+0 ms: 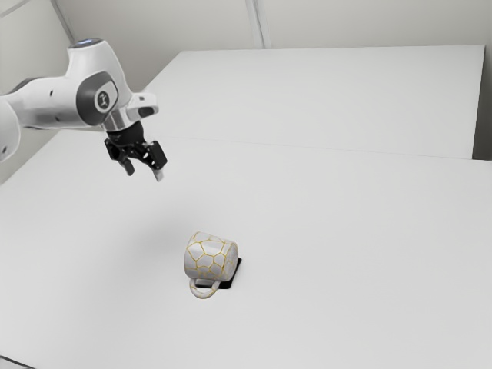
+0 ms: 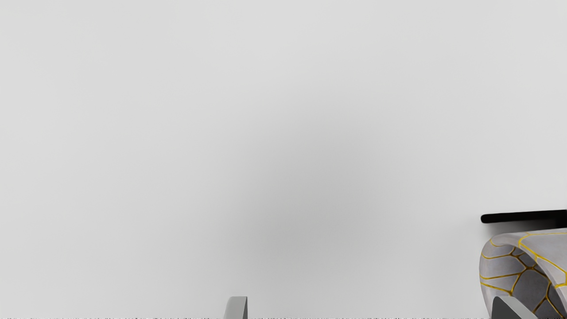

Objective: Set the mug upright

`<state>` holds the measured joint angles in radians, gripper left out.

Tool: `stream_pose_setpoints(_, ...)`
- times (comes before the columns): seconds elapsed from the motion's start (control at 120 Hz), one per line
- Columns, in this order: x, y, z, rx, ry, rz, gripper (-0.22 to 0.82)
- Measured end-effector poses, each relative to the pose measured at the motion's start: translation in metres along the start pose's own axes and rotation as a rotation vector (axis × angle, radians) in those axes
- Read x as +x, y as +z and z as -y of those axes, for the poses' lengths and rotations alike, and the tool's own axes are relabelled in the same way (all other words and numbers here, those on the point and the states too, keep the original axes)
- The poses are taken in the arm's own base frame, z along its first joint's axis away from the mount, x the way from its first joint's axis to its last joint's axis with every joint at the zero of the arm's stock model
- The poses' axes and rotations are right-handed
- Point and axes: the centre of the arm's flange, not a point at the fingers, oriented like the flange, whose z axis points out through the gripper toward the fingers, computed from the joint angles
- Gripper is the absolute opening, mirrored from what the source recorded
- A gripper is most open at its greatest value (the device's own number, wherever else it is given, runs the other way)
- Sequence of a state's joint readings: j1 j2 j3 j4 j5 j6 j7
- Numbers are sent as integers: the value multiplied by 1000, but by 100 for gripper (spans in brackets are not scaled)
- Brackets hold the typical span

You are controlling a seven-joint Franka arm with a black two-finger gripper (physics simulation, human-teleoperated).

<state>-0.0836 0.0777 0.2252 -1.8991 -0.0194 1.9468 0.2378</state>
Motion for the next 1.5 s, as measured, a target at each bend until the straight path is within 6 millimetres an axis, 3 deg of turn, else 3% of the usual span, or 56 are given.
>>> stream_pose_setpoints(0.208,-34,12,20,-121,-101,-22,60)
stream_pose_setpoints(0.333,-40,22,35,-289,-177,-54,60)
stream_pose_setpoints(0.45,-40,43,45,-431,-215,-54,60)
stream_pose_setpoints(0.5,-40,54,35,-485,-202,-44,60)
stream_pose_setpoints(0.625,-37,72,-17,-580,-102,-12,60)
stream_pose_setpoints(0.683,-42,85,-32,-621,-77,7,60)
stream_pose_setpoints(0.95,-69,118,-16,-733,-91,-2,60)
stream_pose_setpoints(1.3,-92,148,-56,-830,-45,-21,60)
stream_pose_setpoints(1.5,-89,150,-69,-856,-39,-68,60)
